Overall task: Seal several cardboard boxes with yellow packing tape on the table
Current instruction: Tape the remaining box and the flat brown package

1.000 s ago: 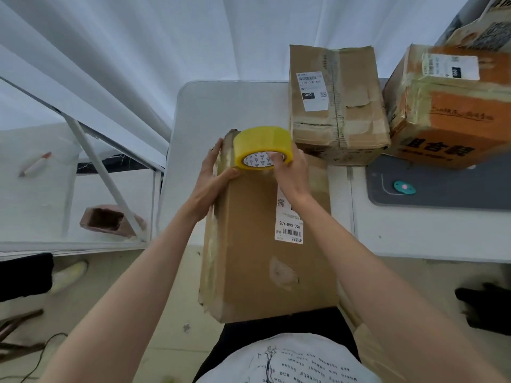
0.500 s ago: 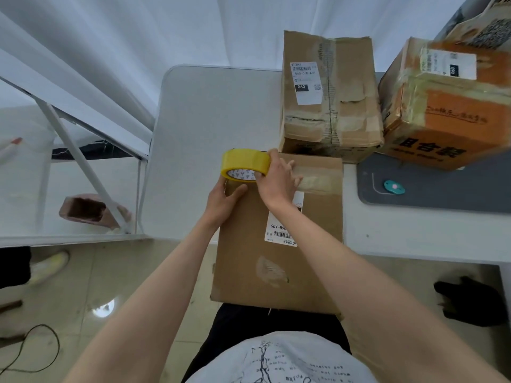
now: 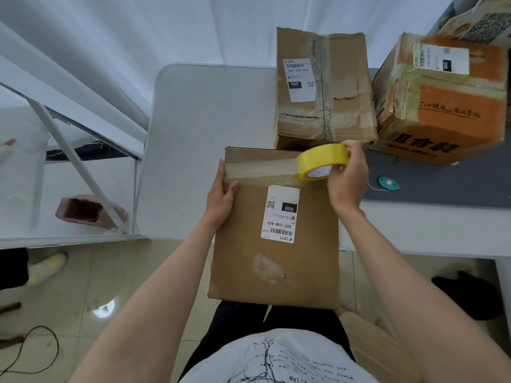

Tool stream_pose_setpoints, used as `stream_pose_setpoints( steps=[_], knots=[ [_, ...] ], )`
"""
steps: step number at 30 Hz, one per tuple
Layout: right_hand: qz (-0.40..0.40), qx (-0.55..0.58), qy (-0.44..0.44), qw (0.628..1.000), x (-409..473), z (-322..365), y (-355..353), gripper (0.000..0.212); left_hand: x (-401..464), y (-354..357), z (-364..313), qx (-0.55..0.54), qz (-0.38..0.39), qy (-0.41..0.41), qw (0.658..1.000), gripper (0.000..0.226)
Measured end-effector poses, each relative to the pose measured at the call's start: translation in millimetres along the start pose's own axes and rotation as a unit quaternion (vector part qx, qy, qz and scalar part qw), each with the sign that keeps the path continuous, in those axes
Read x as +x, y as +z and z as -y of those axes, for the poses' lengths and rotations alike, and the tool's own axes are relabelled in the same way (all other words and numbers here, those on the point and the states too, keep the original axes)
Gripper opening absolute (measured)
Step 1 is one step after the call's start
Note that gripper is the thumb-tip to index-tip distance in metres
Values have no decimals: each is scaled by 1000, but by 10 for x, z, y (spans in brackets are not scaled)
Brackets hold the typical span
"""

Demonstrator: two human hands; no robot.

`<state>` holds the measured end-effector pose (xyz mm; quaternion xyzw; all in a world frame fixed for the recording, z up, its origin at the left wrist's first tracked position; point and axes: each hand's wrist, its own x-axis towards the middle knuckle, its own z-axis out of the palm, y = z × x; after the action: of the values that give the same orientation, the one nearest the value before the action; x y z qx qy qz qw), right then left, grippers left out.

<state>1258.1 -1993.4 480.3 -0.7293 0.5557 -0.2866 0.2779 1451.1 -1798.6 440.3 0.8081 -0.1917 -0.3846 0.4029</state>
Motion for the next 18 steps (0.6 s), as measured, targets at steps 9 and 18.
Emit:
stream_pose_setpoints(
  steps=[9,18],
  knots=[
    [-167,62,115,977,136,-741,-354,41,18,-8,33,-30,10,-7,999,67],
    [-192,106,111,969,4,-883,-232,40,39,-14,71,-46,14,-10,999,66]
  ],
)
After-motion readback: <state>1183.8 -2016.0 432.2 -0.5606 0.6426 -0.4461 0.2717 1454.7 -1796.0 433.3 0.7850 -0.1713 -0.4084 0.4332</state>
